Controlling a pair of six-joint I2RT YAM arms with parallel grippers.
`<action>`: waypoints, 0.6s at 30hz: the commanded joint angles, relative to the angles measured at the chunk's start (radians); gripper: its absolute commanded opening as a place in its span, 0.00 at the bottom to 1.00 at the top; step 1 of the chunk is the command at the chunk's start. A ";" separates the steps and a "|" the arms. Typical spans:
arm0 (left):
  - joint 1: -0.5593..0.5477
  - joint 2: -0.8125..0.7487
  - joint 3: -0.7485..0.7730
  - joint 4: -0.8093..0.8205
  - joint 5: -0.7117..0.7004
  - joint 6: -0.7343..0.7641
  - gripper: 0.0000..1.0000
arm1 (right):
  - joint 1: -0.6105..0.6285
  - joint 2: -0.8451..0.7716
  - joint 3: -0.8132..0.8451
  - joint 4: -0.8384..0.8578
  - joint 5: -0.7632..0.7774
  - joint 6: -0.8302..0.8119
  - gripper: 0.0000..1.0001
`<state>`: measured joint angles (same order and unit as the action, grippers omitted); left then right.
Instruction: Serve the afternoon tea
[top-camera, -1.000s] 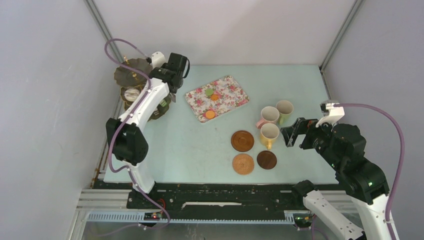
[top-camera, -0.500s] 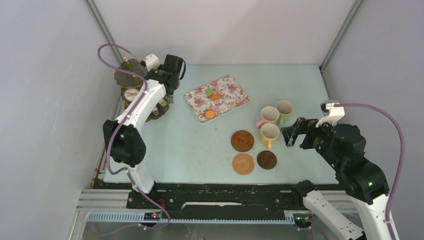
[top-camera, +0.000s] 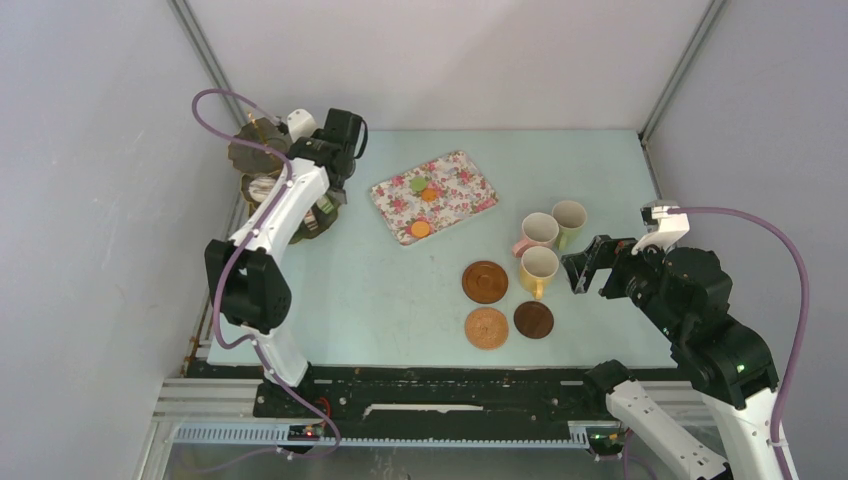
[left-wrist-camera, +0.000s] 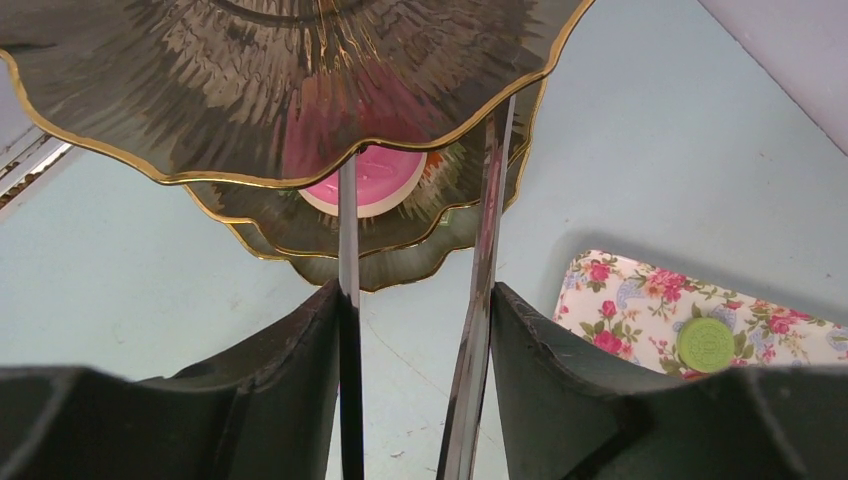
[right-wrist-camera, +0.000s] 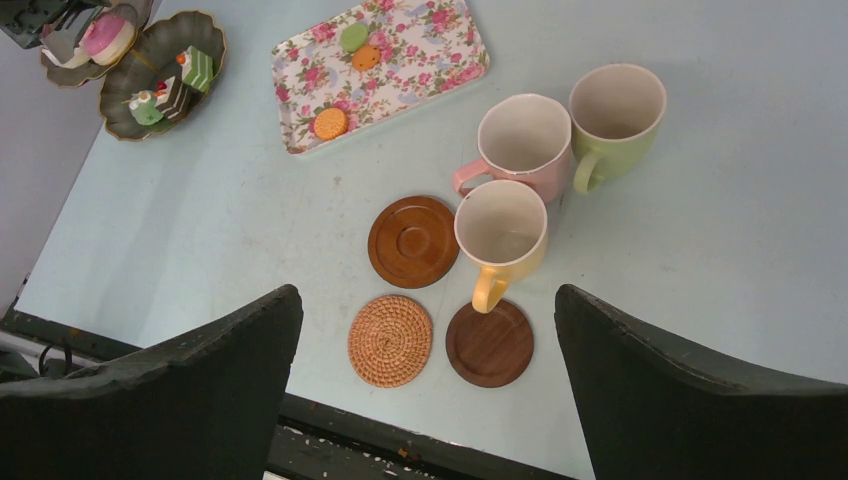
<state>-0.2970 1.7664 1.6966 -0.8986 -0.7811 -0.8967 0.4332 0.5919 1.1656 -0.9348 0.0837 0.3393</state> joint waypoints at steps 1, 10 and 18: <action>0.012 -0.022 0.021 0.034 -0.011 0.012 0.56 | 0.003 0.003 -0.001 0.011 0.008 -0.007 1.00; 0.012 -0.028 0.021 0.077 0.039 0.063 0.58 | 0.002 0.000 -0.001 0.014 0.008 -0.008 1.00; 0.016 -0.032 0.023 0.094 0.035 0.090 0.61 | 0.002 -0.001 -0.001 0.014 0.008 -0.010 1.00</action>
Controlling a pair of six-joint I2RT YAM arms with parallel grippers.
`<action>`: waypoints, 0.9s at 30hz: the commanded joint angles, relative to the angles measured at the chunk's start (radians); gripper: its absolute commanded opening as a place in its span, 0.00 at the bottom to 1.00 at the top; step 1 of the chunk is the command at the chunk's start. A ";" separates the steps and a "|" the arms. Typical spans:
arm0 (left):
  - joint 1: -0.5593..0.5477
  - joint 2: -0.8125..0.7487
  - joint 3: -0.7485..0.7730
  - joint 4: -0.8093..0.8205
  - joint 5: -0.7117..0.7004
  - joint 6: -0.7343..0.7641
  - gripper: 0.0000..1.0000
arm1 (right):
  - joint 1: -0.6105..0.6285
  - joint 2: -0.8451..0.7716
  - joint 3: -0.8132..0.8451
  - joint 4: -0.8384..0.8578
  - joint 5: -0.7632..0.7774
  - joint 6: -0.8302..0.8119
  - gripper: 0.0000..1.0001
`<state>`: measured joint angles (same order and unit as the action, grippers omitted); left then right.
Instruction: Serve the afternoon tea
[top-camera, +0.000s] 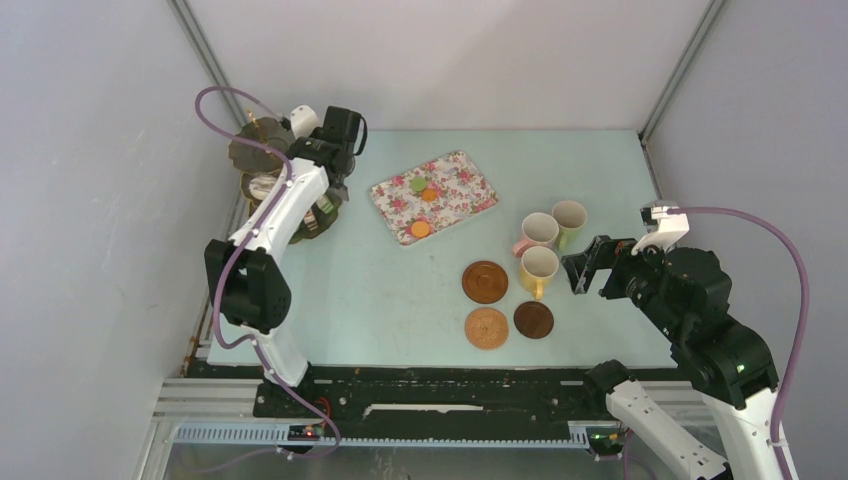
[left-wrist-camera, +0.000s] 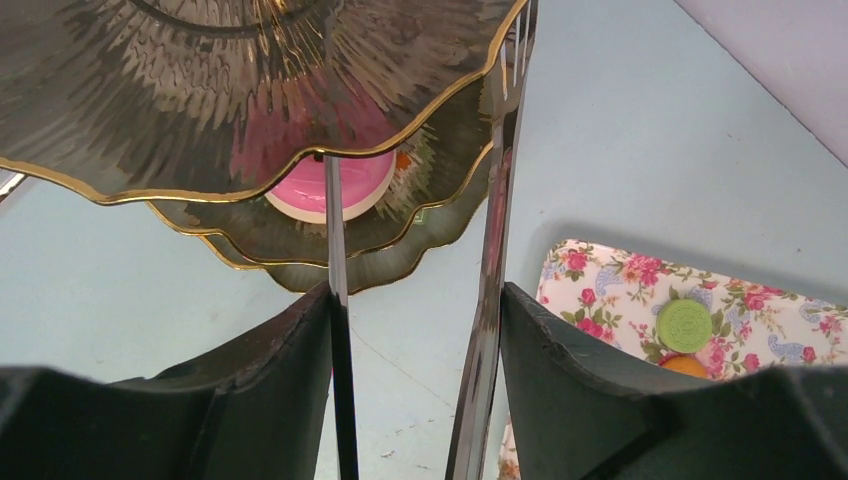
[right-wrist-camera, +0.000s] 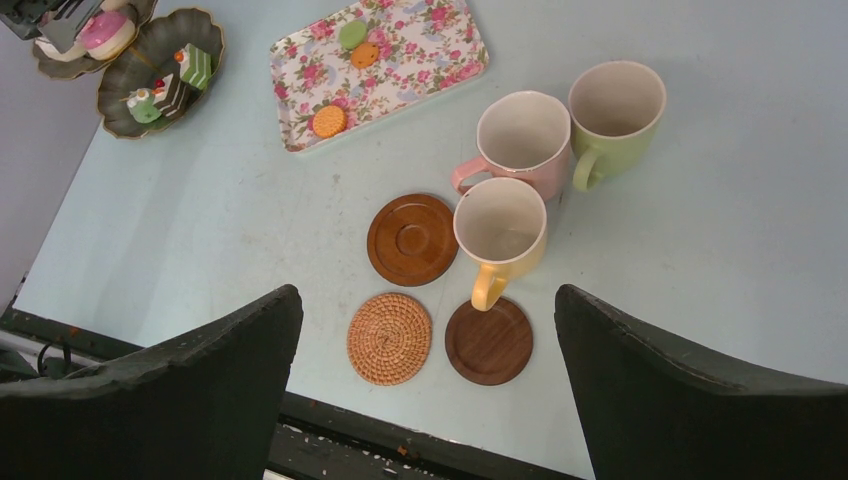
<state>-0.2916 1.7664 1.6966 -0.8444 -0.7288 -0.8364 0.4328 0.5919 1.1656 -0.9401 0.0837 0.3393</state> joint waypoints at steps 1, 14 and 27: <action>0.011 -0.031 0.024 0.041 -0.017 0.032 0.61 | 0.003 -0.001 -0.001 0.020 0.009 -0.011 1.00; 0.003 -0.061 0.012 0.054 0.058 0.037 0.60 | 0.002 -0.003 0.000 0.020 0.010 -0.010 1.00; -0.009 -0.109 -0.107 0.101 0.094 -0.004 0.60 | 0.000 -0.009 0.000 0.014 0.004 -0.001 1.00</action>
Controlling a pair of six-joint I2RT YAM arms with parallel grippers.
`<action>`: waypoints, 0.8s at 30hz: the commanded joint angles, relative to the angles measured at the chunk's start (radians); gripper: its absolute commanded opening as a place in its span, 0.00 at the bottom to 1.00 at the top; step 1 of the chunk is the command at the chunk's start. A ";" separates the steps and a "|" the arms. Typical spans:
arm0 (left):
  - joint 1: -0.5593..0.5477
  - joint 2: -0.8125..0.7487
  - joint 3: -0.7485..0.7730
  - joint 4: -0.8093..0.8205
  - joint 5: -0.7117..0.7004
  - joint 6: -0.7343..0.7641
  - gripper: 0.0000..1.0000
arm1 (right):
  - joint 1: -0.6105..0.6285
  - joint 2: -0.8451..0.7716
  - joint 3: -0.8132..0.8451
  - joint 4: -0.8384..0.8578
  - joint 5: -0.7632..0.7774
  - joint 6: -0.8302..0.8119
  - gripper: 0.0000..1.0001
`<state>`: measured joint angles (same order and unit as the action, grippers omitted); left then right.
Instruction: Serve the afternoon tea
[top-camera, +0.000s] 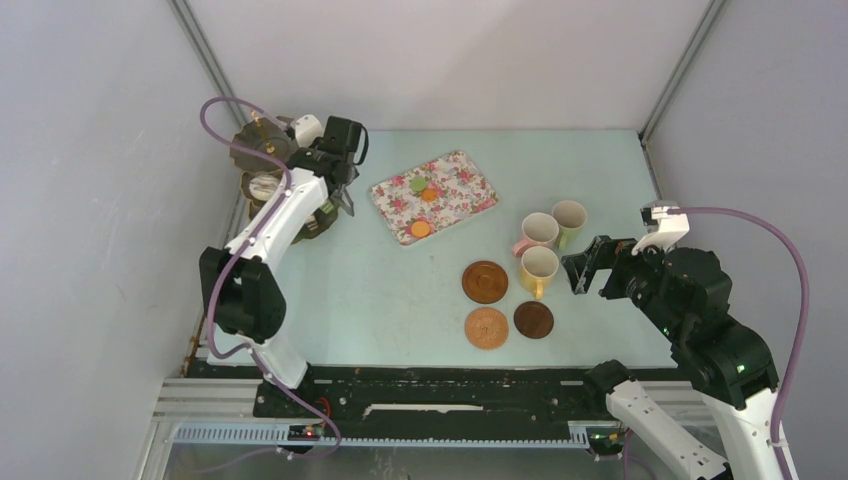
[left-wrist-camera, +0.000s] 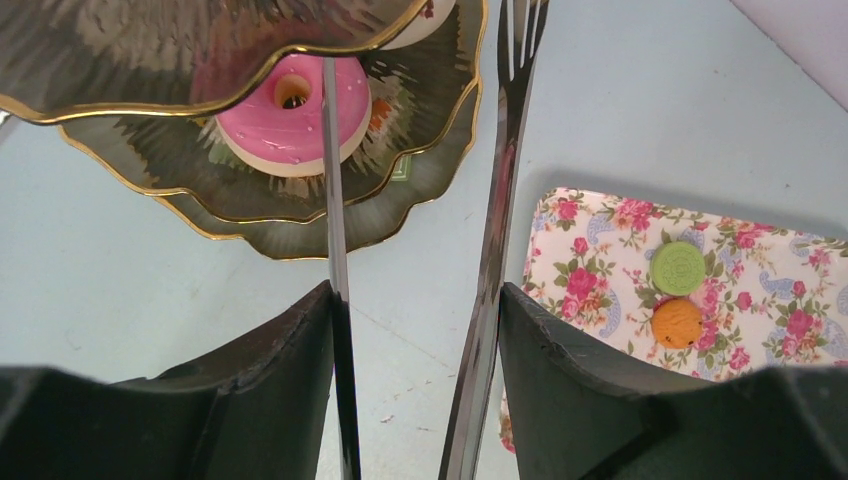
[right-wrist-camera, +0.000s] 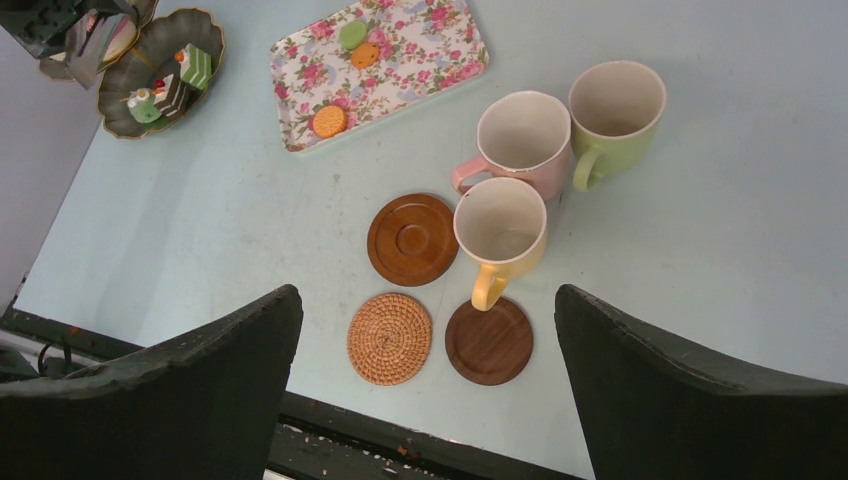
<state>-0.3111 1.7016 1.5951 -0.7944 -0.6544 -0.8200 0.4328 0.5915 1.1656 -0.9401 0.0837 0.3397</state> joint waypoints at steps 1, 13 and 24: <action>0.015 -0.043 -0.005 0.059 0.029 -0.017 0.60 | 0.000 -0.009 0.000 0.014 0.005 -0.002 1.00; 0.079 -0.020 0.004 0.082 0.111 0.003 0.60 | -0.006 -0.006 0.000 0.014 -0.002 0.008 1.00; 0.083 -0.016 0.024 0.083 0.190 0.072 0.60 | -0.009 -0.003 -0.001 0.014 -0.004 0.007 1.00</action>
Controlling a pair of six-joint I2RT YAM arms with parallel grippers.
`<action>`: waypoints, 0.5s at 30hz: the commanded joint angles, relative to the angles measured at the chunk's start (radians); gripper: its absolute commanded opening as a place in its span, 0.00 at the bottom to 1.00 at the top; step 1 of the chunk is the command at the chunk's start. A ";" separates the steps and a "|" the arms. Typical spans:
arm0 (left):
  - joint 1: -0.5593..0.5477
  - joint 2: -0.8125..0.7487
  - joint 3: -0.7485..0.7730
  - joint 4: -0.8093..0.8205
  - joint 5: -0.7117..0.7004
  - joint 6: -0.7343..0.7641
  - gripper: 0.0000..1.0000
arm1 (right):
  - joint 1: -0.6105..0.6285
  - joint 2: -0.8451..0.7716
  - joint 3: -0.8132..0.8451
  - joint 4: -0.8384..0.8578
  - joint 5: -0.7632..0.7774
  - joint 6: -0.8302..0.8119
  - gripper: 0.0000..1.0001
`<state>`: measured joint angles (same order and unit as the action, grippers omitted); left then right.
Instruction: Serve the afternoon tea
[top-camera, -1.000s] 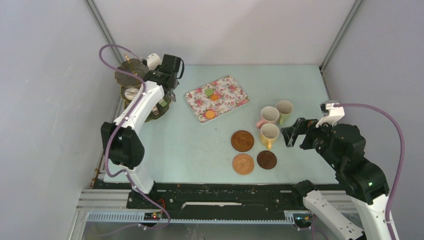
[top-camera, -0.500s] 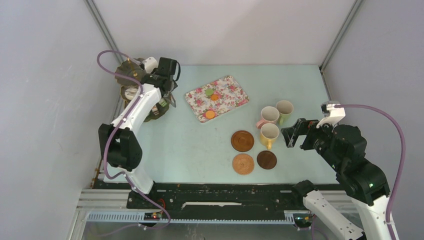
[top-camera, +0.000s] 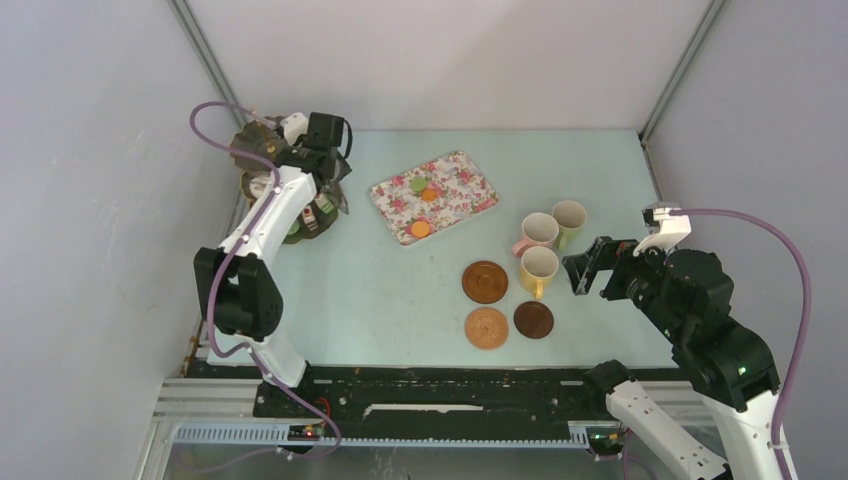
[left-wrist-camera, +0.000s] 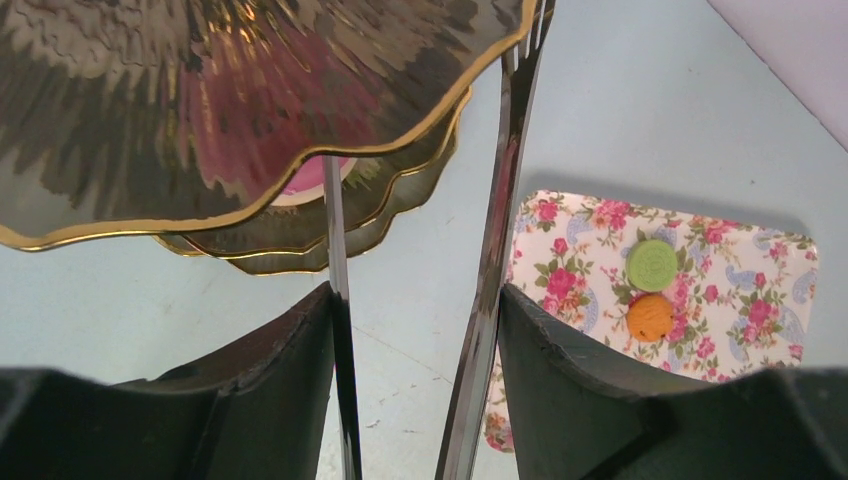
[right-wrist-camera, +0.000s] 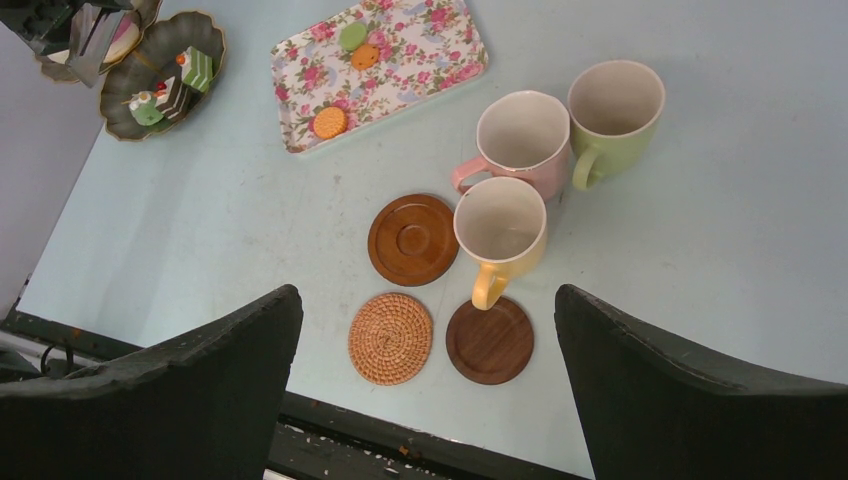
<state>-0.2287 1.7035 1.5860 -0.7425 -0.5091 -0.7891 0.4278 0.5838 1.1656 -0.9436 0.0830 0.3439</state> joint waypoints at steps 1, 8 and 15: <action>0.000 -0.027 0.026 0.044 0.066 0.047 0.60 | -0.003 0.005 -0.001 0.017 -0.004 0.003 1.00; -0.021 -0.086 0.028 0.022 0.079 0.079 0.61 | -0.003 0.011 0.000 0.014 -0.011 0.009 1.00; -0.041 -0.140 -0.012 -0.006 0.011 0.076 0.60 | -0.003 0.008 -0.013 0.029 -0.024 0.010 1.00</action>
<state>-0.2634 1.6463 1.5860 -0.7506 -0.4473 -0.7242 0.4278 0.5869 1.1633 -0.9432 0.0780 0.3496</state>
